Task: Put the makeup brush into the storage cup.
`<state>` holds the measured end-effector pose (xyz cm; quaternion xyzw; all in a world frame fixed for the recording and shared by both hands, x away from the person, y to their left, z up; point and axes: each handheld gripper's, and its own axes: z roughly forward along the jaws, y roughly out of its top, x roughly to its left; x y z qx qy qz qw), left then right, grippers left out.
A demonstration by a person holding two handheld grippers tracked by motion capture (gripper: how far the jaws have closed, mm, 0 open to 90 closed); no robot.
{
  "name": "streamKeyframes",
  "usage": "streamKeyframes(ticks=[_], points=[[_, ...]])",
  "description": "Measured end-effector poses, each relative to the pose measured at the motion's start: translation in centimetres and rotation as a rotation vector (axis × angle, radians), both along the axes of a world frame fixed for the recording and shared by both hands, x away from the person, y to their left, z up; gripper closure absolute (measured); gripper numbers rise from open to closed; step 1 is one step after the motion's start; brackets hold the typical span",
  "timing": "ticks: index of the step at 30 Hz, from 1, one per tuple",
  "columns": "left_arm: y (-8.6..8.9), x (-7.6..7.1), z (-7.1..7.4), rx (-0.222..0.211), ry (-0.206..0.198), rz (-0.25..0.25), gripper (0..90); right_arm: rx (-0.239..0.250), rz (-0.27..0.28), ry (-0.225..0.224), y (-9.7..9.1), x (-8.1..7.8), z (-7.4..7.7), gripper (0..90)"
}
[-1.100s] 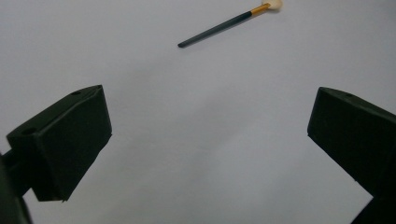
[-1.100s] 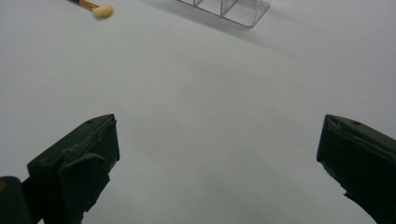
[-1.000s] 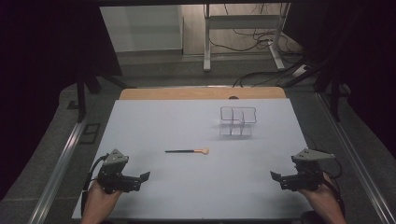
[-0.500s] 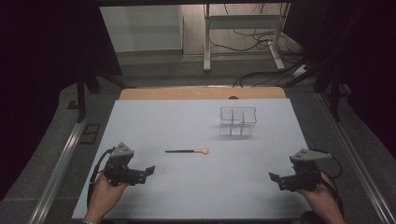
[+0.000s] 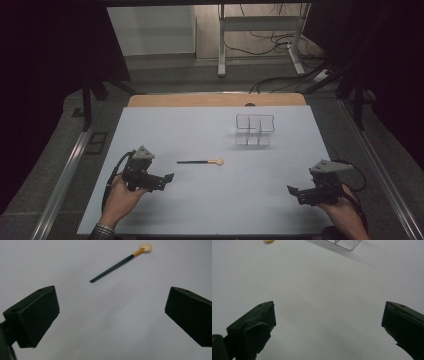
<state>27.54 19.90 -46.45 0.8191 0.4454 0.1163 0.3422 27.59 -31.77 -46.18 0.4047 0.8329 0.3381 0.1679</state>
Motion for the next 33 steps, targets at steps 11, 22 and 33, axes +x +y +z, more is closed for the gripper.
streamKeyframes(ticks=[11,22,33], points=[[-1.0,1.5,0.1,0.031,0.029,-0.041,0.0,-0.005,0.002,0.005,0.0,0.0,-0.1,0.0],[-1.8,3.1,0.1,0.06,0.06,-0.066,0.0,-0.003,0.001,0.003,0.0,0.1,0.0,0.0],[-2.5,4.5,-0.3,0.08,0.089,-0.093,0.0,-0.002,0.003,0.005,0.0,0.1,-0.1,0.0]])
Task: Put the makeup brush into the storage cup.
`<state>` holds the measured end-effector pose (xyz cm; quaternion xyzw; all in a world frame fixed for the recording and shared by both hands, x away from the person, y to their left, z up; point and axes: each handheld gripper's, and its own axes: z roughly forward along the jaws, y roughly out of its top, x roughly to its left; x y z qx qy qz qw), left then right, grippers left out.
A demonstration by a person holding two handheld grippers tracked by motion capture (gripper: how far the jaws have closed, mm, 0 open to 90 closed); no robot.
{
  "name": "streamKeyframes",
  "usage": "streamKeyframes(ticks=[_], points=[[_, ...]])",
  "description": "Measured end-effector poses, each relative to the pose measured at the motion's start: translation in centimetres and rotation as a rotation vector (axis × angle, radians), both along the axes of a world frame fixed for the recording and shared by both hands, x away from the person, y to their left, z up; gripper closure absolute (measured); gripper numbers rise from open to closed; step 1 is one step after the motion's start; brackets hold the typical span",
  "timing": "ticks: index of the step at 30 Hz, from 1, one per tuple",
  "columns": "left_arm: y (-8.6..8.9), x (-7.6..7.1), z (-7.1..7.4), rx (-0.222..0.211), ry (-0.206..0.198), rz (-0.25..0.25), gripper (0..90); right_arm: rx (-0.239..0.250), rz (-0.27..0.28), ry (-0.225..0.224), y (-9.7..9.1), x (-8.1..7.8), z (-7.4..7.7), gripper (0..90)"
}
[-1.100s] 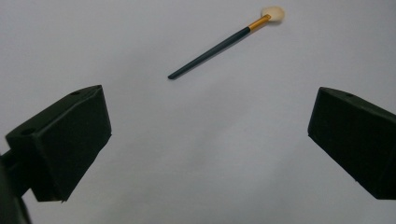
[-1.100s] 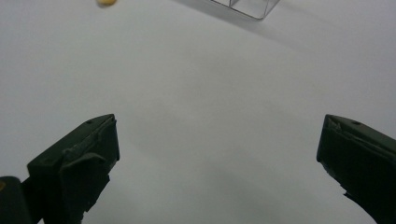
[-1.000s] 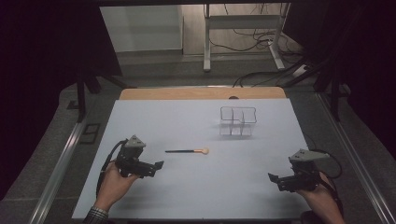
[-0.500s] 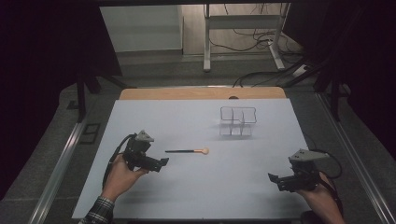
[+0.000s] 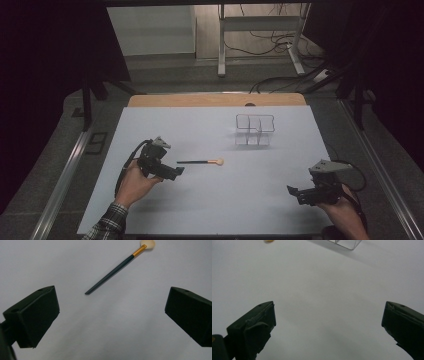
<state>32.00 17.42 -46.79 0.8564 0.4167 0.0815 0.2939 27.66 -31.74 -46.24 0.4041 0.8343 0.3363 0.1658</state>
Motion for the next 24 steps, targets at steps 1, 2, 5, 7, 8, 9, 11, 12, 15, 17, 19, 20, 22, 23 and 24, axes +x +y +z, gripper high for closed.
streamKeyframes(ticks=[1,2,5,7,8,9,11,12,15,17,19,20,22,23,24], points=[[-0.1,0.1,-0.1,-0.004,0.002,0.003,0.0,0.0,0.0,0.0,0.0,0.0,0.0,0.0],[-0.1,0.2,-0.1,0.005,0.007,-0.002,0.0,0.0,0.0,0.0,0.0,0.0,0.0,0.0],[-0.3,0.6,-0.3,0.005,0.01,0.004,0.0,-0.001,0.0,0.0,0.0,0.0,0.0,0.0],[-0.3,0.8,-0.2,0.008,0.016,-0.001,0.0,-0.001,0.0,0.0,0.0,0.0,0.0,0.0],[-0.4,0.9,-0.3,0.0,0.015,0.003,0.0,-0.001,0.0,0.0,0.0,0.0,0.0,0.0],[-0.4,1.1,-0.2,0.001,0.02,-0.005,0.0,-0.001,0.0,0.0,0.0,0.0,0.0,0.0],[-0.6,1.5,-0.2,0.001,0.025,-0.01,0.0,-0.002,0.0,0.0,0.0,0.0,0.0,0.0],[-0.6,1.5,-0.2,0.001,0.025,-0.01,0.0,-0.001,0.0,0.0,0.0,0.0,0.0,0.0],[-0.9,1.8,-0.3,0.007,0.028,-0.017,0.0,0.0,0.0,0.0,0.0,0.0,0.0,0.0],[-1.2,2.0,-0.3,0.01,0.031,-0.021,0.0,0.0,0.0,0.001,0.0,0.0,0.0,0.0],[-1.4,2.1,-0.2,0.015,0.03,-0.027,0.0,0.0,0.0,0.001,0.0,0.0,0.0,0.0],[-1.5,2.2,-0.2,0.018,0.03,-0.026,0.0,0.0,0.001,0.001,0.0,0.0,0.0,0.0],[-1.7,2.4,-0.1,0.021,0.029,-0.031,0.0,0.0,0.001,0.001,0.0,0.0,0.0,0.0],[-1.9,2.5,-0.1,0.024,0.028,-0.033,0.0,-0.001,0.001,0.001,0.0,0.0,0.0,0.0],[-1.9,2.5,-0.1,0.024,0.028,-0.033,0.0,0.0,0.001,0.0,0.0,0.0,0.0,0.0]])
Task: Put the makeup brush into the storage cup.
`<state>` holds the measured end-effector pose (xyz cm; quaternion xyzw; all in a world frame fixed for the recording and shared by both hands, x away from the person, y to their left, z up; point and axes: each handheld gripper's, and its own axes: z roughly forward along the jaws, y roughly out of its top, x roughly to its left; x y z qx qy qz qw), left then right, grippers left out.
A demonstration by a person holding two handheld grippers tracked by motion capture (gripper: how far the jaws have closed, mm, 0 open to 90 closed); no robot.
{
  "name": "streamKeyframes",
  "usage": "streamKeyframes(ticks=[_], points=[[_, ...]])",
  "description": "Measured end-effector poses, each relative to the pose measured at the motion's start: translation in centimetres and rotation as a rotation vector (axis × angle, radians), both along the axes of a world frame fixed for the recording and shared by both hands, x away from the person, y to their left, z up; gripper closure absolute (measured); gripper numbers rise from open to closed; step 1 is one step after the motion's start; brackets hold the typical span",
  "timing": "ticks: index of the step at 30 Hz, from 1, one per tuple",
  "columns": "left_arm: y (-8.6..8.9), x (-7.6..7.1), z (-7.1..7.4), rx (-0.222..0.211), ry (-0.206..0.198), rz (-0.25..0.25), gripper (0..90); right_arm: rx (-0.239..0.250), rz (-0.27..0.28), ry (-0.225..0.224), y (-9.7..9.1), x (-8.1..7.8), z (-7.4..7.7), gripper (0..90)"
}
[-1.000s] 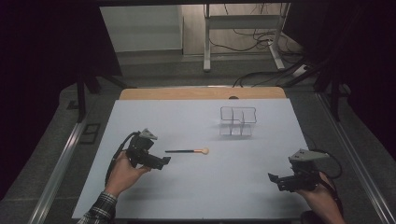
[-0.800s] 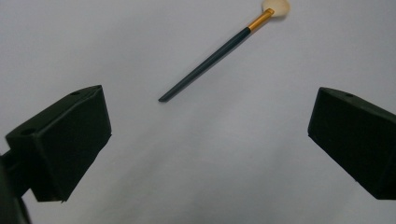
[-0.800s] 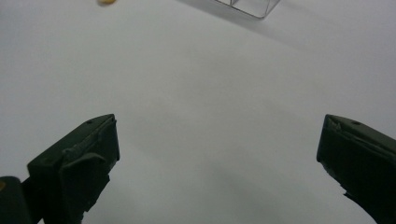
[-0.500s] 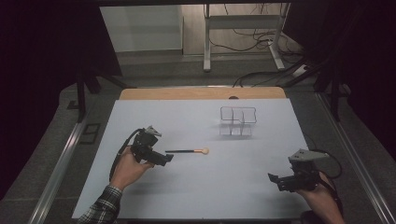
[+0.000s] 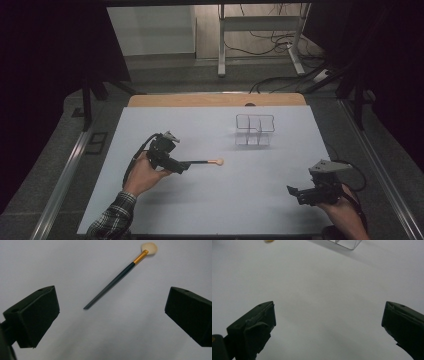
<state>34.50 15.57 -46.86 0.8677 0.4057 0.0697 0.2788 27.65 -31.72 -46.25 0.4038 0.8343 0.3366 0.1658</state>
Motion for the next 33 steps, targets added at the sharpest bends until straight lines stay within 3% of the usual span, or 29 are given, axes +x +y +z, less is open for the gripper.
streamKeyframes(ticks=[33], points=[[-2.9,2.7,0.3,0.048,0.016,-0.04,0.3,-0.005,0.01,0.002,0.1,0.0,0.0,0.0]])
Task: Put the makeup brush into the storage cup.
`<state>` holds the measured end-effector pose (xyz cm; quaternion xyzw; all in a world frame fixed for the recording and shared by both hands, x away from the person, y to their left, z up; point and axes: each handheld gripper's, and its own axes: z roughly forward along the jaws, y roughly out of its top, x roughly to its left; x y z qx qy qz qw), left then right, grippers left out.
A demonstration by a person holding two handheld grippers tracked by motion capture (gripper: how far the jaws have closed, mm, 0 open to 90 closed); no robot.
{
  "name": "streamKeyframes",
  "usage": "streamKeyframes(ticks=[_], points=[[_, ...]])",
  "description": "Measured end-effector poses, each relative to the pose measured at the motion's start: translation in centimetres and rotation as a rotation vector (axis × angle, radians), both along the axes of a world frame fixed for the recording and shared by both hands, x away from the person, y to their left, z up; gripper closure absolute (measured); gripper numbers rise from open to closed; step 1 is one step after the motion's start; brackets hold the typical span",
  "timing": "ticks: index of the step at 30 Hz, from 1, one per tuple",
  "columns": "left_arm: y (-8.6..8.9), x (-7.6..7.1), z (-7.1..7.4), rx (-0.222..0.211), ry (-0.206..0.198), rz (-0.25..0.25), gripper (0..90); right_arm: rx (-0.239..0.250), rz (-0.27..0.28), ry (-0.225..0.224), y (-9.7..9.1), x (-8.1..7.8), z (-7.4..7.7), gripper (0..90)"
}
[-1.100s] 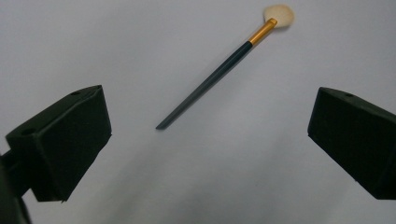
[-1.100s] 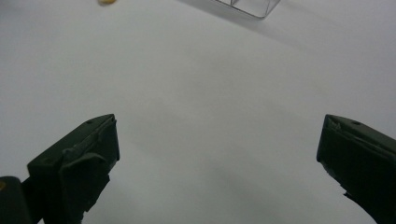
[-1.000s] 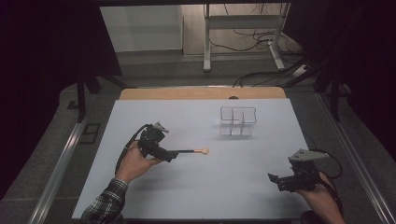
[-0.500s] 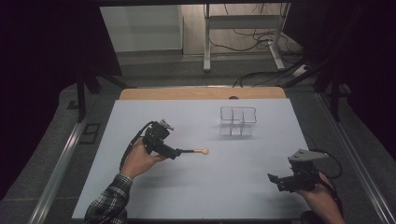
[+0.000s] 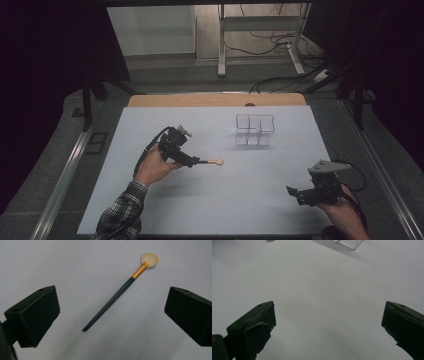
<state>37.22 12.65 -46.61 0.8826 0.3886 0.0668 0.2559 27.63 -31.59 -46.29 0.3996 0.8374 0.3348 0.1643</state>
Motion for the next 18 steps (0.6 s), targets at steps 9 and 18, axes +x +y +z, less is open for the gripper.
streamKeyframes(ticks=[9,18], points=[[-1.2,0.7,-0.2,0.012,0.009,-0.018,0.4,-0.002,0.001,0.002,0.0,0.0,0.0,0.0],[-2.5,1.3,-0.5,0.015,0.018,-0.032,0.5,-0.002,0.004,0.006,0.1,0.0,-0.1,0.0]])
